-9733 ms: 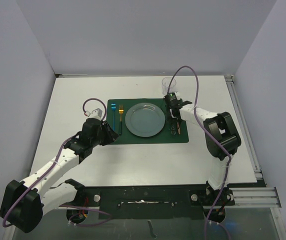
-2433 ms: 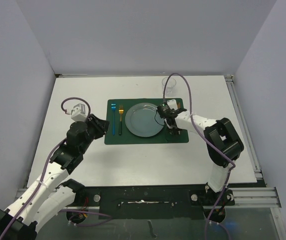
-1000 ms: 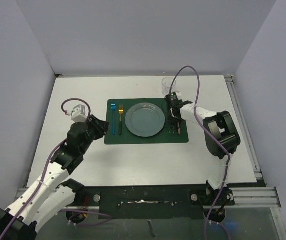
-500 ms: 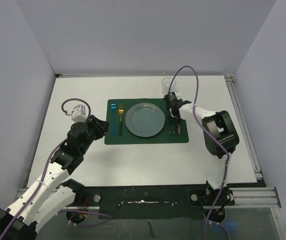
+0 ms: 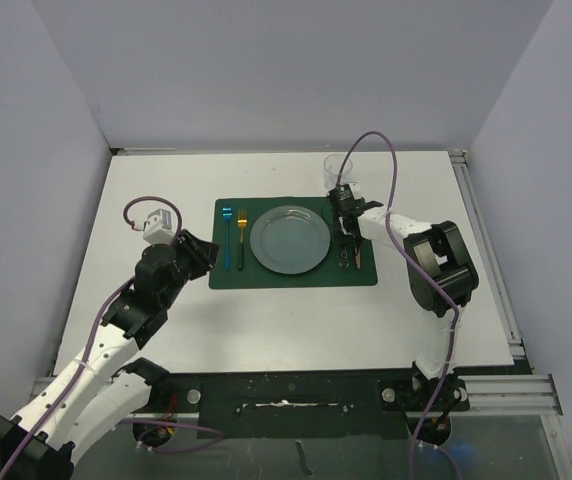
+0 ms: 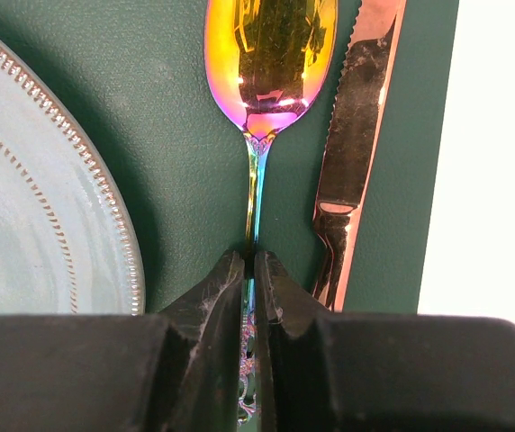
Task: Set the dinner table for one person
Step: Adjust the spoon at the center of the board.
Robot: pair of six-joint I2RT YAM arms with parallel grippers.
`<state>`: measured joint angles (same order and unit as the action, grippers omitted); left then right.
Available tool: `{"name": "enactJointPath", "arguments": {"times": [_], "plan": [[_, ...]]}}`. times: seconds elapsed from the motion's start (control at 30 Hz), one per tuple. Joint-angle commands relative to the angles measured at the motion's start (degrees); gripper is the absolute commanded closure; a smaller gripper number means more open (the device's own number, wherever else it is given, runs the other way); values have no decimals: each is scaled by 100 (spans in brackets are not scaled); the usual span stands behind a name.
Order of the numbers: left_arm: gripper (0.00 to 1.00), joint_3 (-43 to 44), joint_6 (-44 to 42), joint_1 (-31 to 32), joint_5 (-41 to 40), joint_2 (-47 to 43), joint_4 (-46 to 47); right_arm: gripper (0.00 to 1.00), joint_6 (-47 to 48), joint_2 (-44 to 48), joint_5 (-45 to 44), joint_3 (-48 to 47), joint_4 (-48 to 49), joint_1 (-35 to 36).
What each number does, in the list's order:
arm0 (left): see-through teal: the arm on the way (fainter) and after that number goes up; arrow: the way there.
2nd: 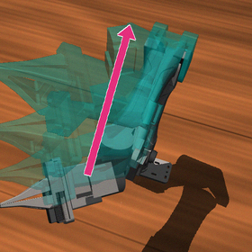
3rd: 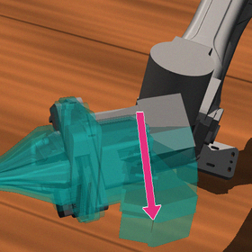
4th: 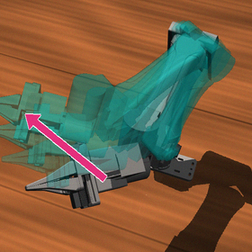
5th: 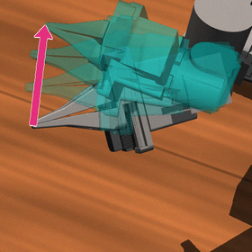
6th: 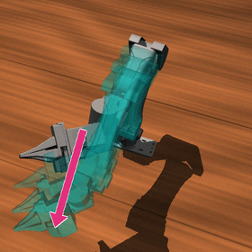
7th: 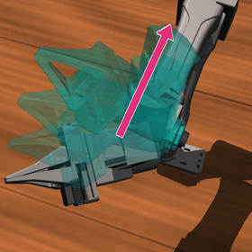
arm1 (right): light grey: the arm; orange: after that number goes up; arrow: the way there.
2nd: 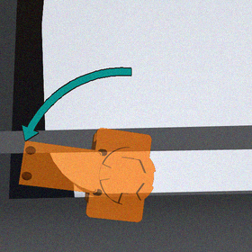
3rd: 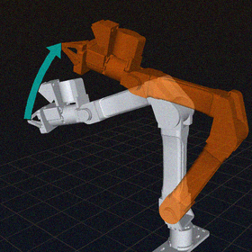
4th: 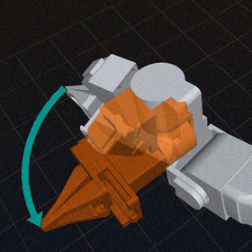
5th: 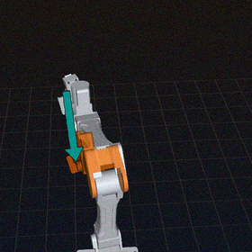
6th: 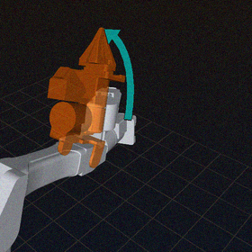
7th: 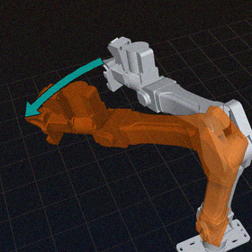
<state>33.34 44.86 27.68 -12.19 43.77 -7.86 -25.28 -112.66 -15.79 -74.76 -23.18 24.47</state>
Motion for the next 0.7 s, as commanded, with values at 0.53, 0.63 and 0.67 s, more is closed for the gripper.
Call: {"name": "enactJointPath", "arguments": {"times": [0.53, 0.63, 0.67], "plan": [[70, -7, 62, -22, 49, 26, 390, 100, -78, 139, 66, 102, 26, 247], [70, -20, 58, -17, 50, 33, 399, 100, -116, 148, 61, 127, 11, 281], [70, -23, 60, -17, 42, 35, 406, 100, -124, 148, 57, 140, 7, 299]]}}
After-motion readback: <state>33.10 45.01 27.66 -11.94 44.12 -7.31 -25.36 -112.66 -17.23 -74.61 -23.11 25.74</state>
